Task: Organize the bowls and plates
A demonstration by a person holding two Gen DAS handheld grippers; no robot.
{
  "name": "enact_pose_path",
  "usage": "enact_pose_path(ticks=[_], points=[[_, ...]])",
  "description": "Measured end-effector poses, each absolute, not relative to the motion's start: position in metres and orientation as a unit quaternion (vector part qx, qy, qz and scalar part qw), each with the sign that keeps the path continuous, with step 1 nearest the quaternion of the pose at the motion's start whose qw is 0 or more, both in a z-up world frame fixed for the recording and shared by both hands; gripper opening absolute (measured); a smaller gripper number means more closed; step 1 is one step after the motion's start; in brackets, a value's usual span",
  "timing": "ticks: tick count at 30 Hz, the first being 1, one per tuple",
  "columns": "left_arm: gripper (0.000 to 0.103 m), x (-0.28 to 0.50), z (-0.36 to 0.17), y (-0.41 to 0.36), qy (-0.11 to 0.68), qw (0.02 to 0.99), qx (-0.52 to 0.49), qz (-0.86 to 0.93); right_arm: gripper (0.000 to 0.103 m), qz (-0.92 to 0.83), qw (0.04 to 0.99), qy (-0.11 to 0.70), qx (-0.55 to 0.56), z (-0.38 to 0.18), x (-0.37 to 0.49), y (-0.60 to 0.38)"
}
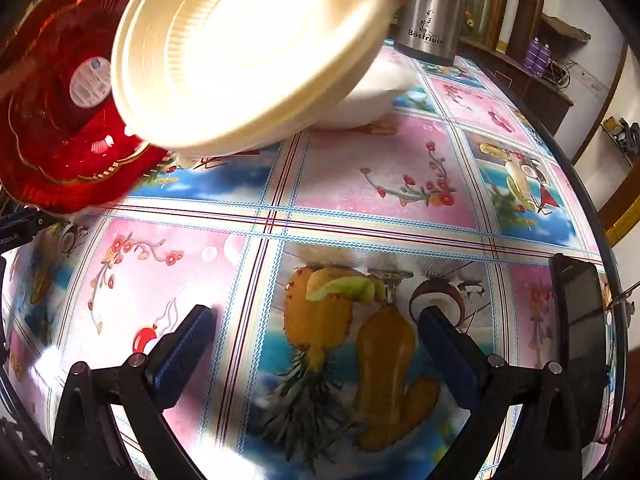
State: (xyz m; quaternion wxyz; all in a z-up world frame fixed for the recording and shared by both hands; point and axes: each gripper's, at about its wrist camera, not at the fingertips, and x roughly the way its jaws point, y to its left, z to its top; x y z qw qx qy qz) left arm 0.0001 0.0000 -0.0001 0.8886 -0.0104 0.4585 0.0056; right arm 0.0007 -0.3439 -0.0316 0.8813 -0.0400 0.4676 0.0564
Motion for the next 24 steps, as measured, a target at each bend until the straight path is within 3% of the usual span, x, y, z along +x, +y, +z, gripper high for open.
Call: enact_pose_path(ticks=[24], points=[[0.103, 0.0005, -0.0009, 0.0002, 0.46, 0.888, -0.011, 0.005, 0.103, 0.057, 0.881, 0.468, -0.039, -0.0321, 0.0016, -0.3447]])
